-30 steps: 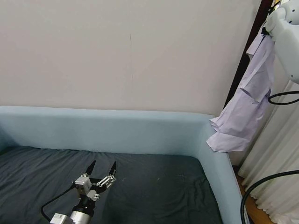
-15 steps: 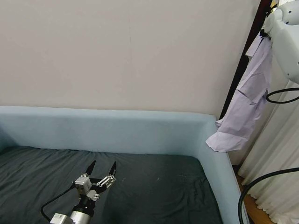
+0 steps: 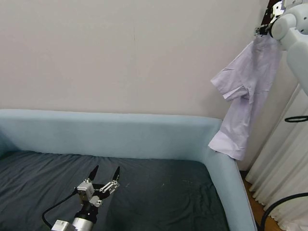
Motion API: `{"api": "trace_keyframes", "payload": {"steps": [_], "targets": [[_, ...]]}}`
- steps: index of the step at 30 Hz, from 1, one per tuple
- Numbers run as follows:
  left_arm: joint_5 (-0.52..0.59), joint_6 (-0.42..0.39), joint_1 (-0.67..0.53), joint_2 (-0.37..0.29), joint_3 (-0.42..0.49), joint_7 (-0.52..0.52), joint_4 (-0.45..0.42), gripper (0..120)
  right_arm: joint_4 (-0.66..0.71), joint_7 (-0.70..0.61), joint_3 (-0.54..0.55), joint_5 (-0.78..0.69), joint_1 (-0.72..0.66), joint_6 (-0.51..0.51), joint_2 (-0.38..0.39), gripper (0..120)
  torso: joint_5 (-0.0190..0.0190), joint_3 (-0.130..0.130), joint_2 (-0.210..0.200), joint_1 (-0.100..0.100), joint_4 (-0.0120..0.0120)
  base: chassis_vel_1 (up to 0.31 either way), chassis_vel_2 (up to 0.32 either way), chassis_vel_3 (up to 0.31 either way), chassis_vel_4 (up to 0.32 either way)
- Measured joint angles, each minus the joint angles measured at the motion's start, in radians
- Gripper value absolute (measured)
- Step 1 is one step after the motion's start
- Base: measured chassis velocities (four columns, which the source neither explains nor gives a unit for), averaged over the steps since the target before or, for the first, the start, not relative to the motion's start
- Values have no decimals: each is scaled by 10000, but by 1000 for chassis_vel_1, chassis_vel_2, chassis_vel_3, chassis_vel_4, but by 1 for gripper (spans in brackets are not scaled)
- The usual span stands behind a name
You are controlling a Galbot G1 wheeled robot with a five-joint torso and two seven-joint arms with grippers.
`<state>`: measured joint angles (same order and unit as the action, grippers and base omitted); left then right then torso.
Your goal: Pick up the clothes from the sofa and hang them on the clothes hanger.
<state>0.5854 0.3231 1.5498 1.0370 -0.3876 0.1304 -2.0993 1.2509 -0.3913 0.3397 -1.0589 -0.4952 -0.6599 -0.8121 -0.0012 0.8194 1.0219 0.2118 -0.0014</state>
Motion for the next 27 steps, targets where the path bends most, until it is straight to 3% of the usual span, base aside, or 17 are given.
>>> {"api": "trace_keyframes", "payload": {"steps": [1, 7, 9, 13, 17, 18, 19, 21, 22, 26, 27], "targets": [[1, 0, 0, -2, -1, 2, 0, 100, 874, 57, -255, -542, 644, 444, 306, 90, 3, -1, 1, -1, -1, 0, 0, 0, 0], [0, 1, -1, -1, 0, 0, -1, 100, 2670, 301, -949, -1455, 2332, 1505, 675, 100, 5, 1, 0, 1, 4, 0, 0, 0, 0], [0, 1, 1, 0, 0, 0, -1, 100, 3964, 408, -1539, -1542, 4000, 2197, 795, 100, 3, 1, 0, 0, 9, 0, 0, 0, 0], [1, 0, -1, -1, 0, 0, -1, 100, 5151, 419, -2237, -1017, 6166, 2835, 919, 100, 8, 2, 0, 0, 4, 0, 0, 0, 0], [1, -2, 0, -2, 0, 0, 0, 100, 6420, 694, -3942, 430, 9832, 3567, 1123, 100, 8, 2, 0, 0, -3, 0, 0, 0, 0], [1, -2, 0, -2, 0, 0, 0, 100, 6420, 694, -3942, 430, 9832, 3567, 1123, 100, 8, 2, 0, 0, -3, 0, 0, 0, 0], [0, -3, 0, -2, 0, 1, 0, 100, 6802, 789, -4662, 1066, 11206, 3858, 1097, 100, 15, 2, 0, 0, -3, 0, 0, 0, 0], [0, -2, 1, 0, 0, 0, -1, 100, 7447, 1006, -6051, 2314, 13594, 4218, 700, 100, 2, 1, 0, -1, 2, 0, 0, 0, 0], [0, -2, 1, 0, 0, 0, -1, 100, 7447, 1006, -6051, 2314, 13594, 4218, 700, 100, 2, 1, 0, -1, 2, 0, 0, 0, 0], [0, -3, 0, -1, 0, 0, -1, 100, 8684, 1265, -8328, 3973, 17152, 4534, -918, 100, 2, 0, 1, -1, 3, 0, 0, 0, 0], [0, -3, 0, -1, 0, 0, -1, 100, 8684, 1265, -8328, 3973, 17152, 4534, -918, 100, 2, 0, 1, -1, 3, 0, 0, 0, 0]]}}
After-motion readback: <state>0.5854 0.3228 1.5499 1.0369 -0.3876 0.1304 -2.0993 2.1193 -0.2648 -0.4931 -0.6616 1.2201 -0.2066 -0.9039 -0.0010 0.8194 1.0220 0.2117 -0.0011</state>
